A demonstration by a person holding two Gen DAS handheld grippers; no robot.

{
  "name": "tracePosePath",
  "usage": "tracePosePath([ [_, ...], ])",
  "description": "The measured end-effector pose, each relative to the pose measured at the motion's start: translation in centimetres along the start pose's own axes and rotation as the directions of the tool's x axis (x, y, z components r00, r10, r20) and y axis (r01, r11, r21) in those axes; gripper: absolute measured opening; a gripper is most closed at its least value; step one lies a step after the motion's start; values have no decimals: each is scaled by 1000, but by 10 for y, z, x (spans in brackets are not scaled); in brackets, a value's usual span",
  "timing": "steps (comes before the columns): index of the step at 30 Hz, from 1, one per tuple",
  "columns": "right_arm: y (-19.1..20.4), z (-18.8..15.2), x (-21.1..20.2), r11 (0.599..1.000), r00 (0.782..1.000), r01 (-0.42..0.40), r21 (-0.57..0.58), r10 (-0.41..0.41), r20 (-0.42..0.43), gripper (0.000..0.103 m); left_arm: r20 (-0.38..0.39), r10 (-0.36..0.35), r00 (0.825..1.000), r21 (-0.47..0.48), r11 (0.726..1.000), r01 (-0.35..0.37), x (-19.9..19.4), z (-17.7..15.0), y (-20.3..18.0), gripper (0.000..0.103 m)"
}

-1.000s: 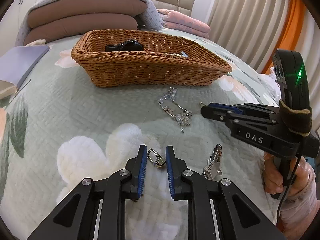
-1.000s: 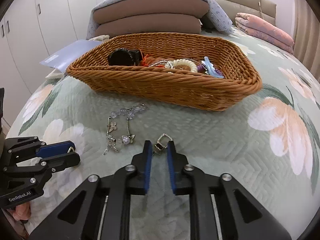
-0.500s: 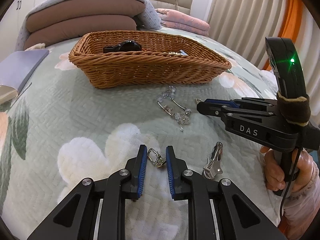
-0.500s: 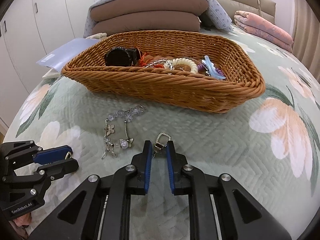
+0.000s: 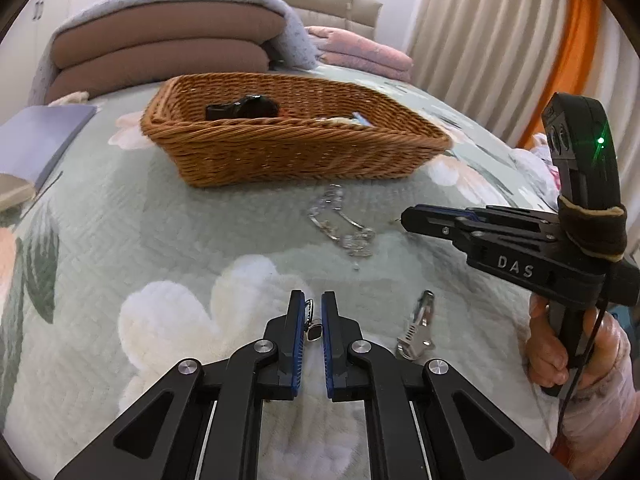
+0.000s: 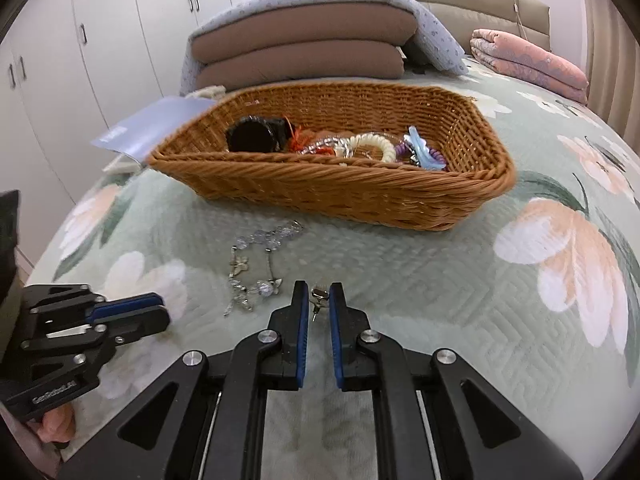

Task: Organize jewelry
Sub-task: 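Carry both silver charms into the basket and open both tools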

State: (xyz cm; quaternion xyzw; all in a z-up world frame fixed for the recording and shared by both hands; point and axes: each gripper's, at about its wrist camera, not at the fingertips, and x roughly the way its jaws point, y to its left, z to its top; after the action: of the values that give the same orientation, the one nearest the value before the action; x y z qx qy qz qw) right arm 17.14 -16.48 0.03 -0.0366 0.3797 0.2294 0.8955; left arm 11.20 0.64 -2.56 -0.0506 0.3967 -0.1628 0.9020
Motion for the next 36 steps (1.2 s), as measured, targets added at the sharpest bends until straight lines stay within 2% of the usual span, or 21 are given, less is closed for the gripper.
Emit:
tracePosePath([
  [3, -6, -4, -15, 999, 999, -41, 20, 41, 34, 11, 22, -71, 997, -12, 997, 72, -9, 2, 5, 8],
  [7, -10, -5, -26, 998, 997, -51, 32, 49, 58, 11, 73, -171, 983, -73, 982, 176, -21, 5, 19, 8],
  [10, -14, -5, -30, 997, 996, -57, 43, 54, 68, 11, 108, -250, 962, -121, 958, 262, -29, 7, 29, 8],
  [14, -14, -4, -38, 997, 994, -60, 45, 55, 93, 11, 148, -317, 937, -140, 931, 337, -38, 8, 31, 8],
  [18, -14, 3, -54, 996, 989, -72, 54, 64, 133, 11, 170, -289, 942, -105, 945, 309, -50, 22, 22, 8],
  [22, -15, 27, -77, 995, 975, -77, 60, 62, 212, 11, 207, -244, 947, -47, 965, 259, -67, 57, 9, 8],
  [25, -17, 52, -84, 996, 966, -61, 63, 43, 256, 11, 277, -254, 927, -31, 962, 273, -78, 95, 5, 8],
  [28, -25, 79, -74, 995, 962, -47, 84, 22, 273, 11, 319, -259, 912, -43, 957, 287, -69, 127, 6, 8],
  [31, -37, 101, -51, 991, 959, -48, 121, 11, 284, 11, 353, -142, 925, -74, 981, 179, -43, 148, 7, 8],
  [33, -44, 111, -33, 990, 960, -37, 139, -3, 280, 11, 337, -80, 938, -120, 985, 127, -10, 157, 11, 8],
  [34, -47, 115, -23, 989, 962, -39, 143, -2, 272, 11, 329, -69, 942, -130, 985, 117, 0, 159, 12, 8],
  [36, -51, 119, -4, 991, 968, -17, 135, -18, 251, 11, 298, -9, 954, -136, 989, 52, 26, 158, 12, 8],
])
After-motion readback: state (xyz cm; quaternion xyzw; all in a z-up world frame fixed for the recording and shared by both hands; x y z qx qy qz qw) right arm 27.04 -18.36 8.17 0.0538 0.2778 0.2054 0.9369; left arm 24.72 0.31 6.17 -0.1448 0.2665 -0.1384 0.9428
